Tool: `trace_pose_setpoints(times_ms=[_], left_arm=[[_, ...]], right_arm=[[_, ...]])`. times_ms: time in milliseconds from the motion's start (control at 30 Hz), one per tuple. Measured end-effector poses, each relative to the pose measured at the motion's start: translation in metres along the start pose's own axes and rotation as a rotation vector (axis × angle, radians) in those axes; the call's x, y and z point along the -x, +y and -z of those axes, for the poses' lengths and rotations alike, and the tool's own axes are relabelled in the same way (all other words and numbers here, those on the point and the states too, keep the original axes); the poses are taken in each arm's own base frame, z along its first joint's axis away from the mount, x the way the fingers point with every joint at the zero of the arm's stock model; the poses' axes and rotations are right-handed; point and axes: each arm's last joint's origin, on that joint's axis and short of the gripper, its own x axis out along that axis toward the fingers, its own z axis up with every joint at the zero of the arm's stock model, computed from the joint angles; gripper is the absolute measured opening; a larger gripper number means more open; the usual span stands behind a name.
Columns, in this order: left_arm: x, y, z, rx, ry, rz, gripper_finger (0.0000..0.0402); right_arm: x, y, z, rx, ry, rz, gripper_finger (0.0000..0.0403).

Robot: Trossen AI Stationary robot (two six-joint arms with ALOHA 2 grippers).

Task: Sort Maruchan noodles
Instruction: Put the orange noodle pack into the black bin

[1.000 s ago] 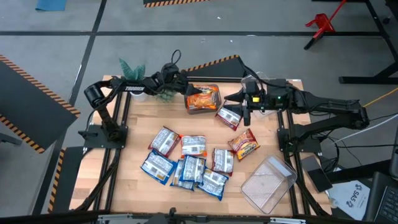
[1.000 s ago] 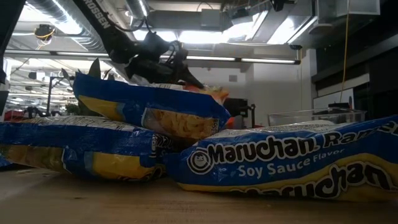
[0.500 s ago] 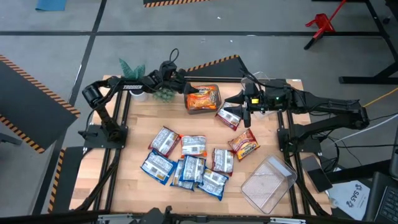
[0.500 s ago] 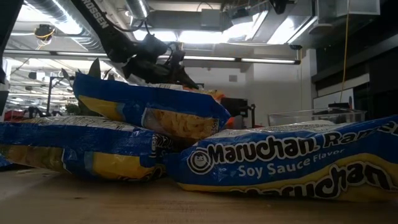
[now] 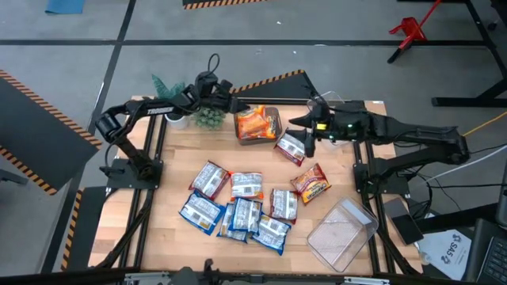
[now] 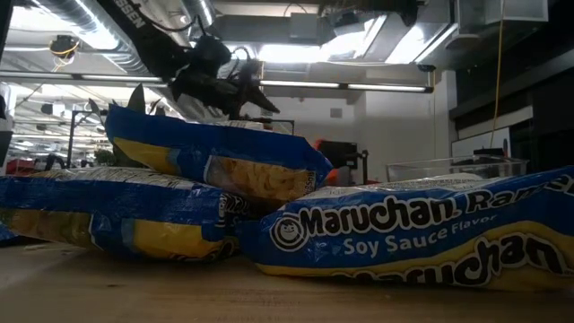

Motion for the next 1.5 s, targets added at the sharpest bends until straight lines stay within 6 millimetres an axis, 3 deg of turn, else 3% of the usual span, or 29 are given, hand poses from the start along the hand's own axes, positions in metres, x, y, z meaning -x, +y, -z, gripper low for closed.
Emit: trace_pose_setpoints(times_ms=[133,300,433,533,667,867,1000,1133,1300,1500], left_arm=[[0.012,-0.015,-0.006,-0.03,-0.039,0.028,0.0183],[0.032,-0.041,-0.012,-0.077,-0.109,0.064,0.0183],[0.047,-0.062,-0.014,-0.114,-0.175,0.074,0.0183],[0.054,-0.071,-0.012,-0.121,-0.192,0.066,0.0183],[0.057,-0.075,-0.007,-0.12,-0.159,0.053,0.0183],[0.054,-0.078,0.002,-0.123,-0.1,0.04,0.0183],[0.051,-0.08,0.006,-0.124,-0.076,0.041,0.0183],[0.05,-0.08,0.008,-0.143,-0.059,0.041,0.0183],[0.049,-0.079,0.014,-0.208,0.014,0.058,0.0183],[0.043,-0.085,0.042,-0.3,0.219,0.063,0.0183]], right_arm=[[-0.022,-0.003,0.01,0.045,0.039,0.131,0.0186],[-0.076,-0.014,0.022,0.088,0.041,0.175,0.0186],[-0.123,-0.033,0.036,0.092,0.051,0.129,0.0186],[-0.149,-0.055,0.051,0.077,0.085,0.197,0.0186],[-0.176,-0.082,0.074,0.055,0.155,0.286,0.0186],[-0.203,-0.092,0.112,0.053,0.281,0.265,0.0186],[-0.208,-0.093,0.118,0.045,0.305,0.231,0.0186],[-0.204,-0.092,0.112,0.047,0.315,0.237,0.0186],[-0.185,-0.083,0.075,0.114,0.269,0.225,0.0186],[-0.141,-0.067,0.033,0.124,0.247,0.11,0.0186]])
